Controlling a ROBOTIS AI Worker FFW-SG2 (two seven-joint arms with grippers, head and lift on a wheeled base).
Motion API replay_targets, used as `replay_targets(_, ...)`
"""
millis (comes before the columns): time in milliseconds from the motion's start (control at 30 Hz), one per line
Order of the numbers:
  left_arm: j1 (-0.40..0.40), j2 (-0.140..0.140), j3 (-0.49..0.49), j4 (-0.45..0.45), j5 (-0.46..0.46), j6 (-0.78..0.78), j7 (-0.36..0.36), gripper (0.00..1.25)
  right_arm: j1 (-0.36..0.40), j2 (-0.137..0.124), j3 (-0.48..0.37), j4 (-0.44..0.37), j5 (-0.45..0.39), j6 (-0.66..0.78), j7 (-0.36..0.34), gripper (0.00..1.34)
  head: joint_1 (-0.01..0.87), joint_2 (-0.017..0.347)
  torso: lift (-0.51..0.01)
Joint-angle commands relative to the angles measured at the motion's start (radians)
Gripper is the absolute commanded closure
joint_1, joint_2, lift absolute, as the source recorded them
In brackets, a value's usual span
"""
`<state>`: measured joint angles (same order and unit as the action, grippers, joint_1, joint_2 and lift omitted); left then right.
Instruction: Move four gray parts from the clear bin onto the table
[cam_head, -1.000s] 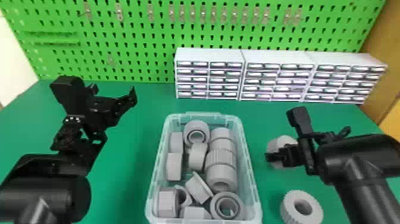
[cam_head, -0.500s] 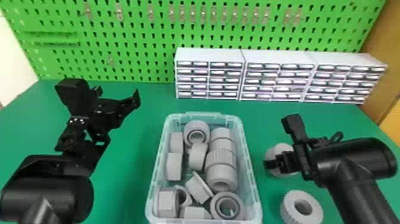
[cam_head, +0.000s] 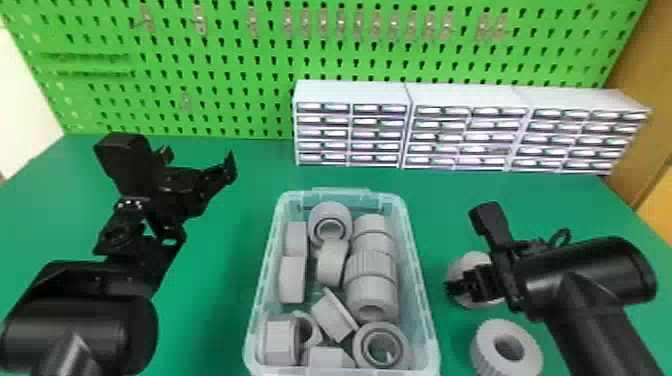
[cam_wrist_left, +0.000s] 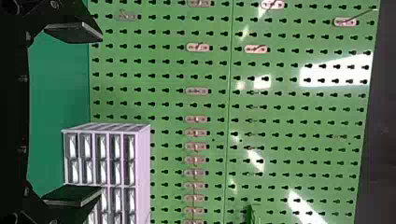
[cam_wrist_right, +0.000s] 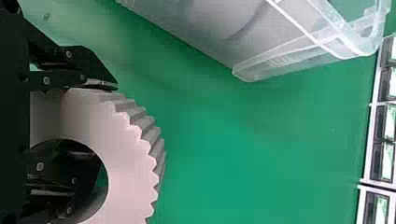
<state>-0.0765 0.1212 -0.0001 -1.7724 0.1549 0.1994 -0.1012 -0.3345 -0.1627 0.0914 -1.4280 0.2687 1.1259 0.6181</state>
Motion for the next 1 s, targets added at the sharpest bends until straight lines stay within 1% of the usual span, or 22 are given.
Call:
replay_targets(0, 0.000, 0.000, 0.002, 0.001, 0.000, 0.000, 0.000, 0.14, -0.003, 0.002, 0.004, 0.001, 0.001, 0.000, 0.000, 1.17, 0.678, 0.034, -0.050)
replay_targets(167, 0.001, 0.000, 0.000, 0.004, 0.000, 0.000, 0.000, 0.14, -0.006, 0.000, 0.021, 0.001, 0.026, 0.009, 0.000, 1.16, 0.678, 0.034, -0.050)
replay_targets(367, 0.000, 0.000, 0.000, 0.004, 0.002, 0.000, 0.000, 0.14, -0.008, 0.002, 0.024, 0.003, 0.037, 0.011, 0.000, 1.09, 0.678, 0.034, -0.050)
replay_targets(400, 0.000, 0.000, 0.000, 0.004, 0.002, 0.000, 0.000, 0.14, -0.008, 0.000, 0.025, 0.003, 0.040, 0.011, 0.000, 1.06, 0.678, 0.034, -0.050)
replay_targets(467, 0.000, 0.000, 0.000, 0.004, 0.002, 0.000, 0.000, 0.14, -0.008, 0.000, 0.025, 0.004, 0.041, 0.011, 0.000, 0.97, 0.678, 0.034, -0.050)
replay_targets(500, 0.000, 0.000, 0.000, 0.004, 0.002, 0.000, 0.000, 0.14, -0.008, 0.000, 0.025, 0.004, 0.041, 0.011, 0.000, 0.86, 0.678, 0.034, -0.050)
replay_targets(600, 0.001, 0.000, 0.000, 0.004, 0.002, 0.000, 0.000, 0.14, -0.008, 0.000, 0.027, 0.006, 0.050, 0.012, 0.000, 0.62, 0.678, 0.034, -0.050)
replay_targets(633, 0.001, 0.000, -0.001, 0.004, 0.003, 0.000, 0.000, 0.14, -0.008, 0.000, 0.027, 0.006, 0.050, 0.014, 0.000, 0.59, 0.678, 0.034, -0.050)
replay_targets(967, 0.000, 0.000, -0.001, 0.004, 0.003, 0.000, 0.000, 0.14, -0.011, 0.000, 0.019, 0.006, 0.044, 0.015, 0.000, 0.55, 0.678, 0.034, -0.050)
